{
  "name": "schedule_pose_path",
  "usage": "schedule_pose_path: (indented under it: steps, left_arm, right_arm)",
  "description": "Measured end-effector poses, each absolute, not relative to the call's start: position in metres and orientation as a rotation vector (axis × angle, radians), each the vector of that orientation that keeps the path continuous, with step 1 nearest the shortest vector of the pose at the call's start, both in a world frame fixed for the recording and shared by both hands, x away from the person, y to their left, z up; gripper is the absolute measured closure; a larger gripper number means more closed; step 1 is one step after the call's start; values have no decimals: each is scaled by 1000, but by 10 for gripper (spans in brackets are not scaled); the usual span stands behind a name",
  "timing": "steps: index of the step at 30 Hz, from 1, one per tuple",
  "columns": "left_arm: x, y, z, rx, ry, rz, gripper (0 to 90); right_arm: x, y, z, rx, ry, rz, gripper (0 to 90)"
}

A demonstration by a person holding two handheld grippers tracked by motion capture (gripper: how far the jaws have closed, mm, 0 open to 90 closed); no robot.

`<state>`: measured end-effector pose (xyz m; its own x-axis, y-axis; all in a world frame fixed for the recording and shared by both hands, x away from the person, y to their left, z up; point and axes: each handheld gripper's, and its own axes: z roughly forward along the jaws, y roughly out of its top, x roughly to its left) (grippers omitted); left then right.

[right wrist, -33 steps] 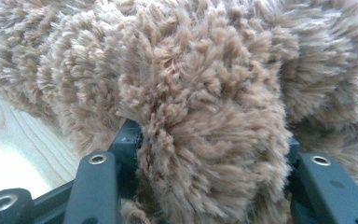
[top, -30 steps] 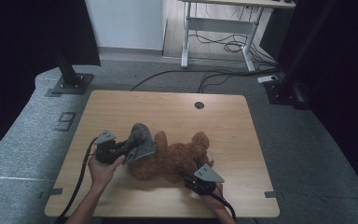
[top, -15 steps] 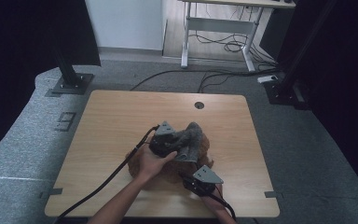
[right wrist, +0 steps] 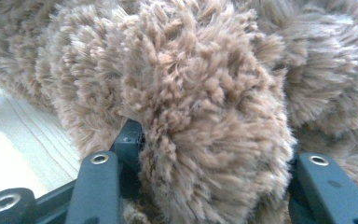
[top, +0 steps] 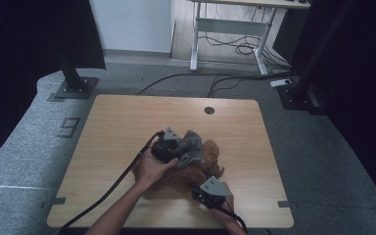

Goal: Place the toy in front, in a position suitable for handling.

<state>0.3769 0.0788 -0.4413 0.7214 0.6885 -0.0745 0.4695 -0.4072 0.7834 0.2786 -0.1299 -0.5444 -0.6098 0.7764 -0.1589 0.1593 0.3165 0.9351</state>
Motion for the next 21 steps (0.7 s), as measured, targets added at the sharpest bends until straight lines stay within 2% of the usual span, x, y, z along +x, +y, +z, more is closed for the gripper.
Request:
schedule_pose_path:
  steps: [10, 13, 16, 21]
  left_arm:
    - [344, 160, -441, 1936, 906, 319, 762]
    - [335, 176, -452, 1923, 930, 304, 762]
    - [329, 191, -467, 1867, 949, 217, 761]
    - [321, 202, -471, 1841, 954, 196, 761]
  right_arm:
    - [281, -130, -546, 858, 1956, 1291, 472]
    - [284, -131, -546, 879, 1951, 1287, 473]
    - [284, -131, -547, 875, 1946, 1280, 473]
    - [286, -131, -548, 881, 1938, 1257, 476]
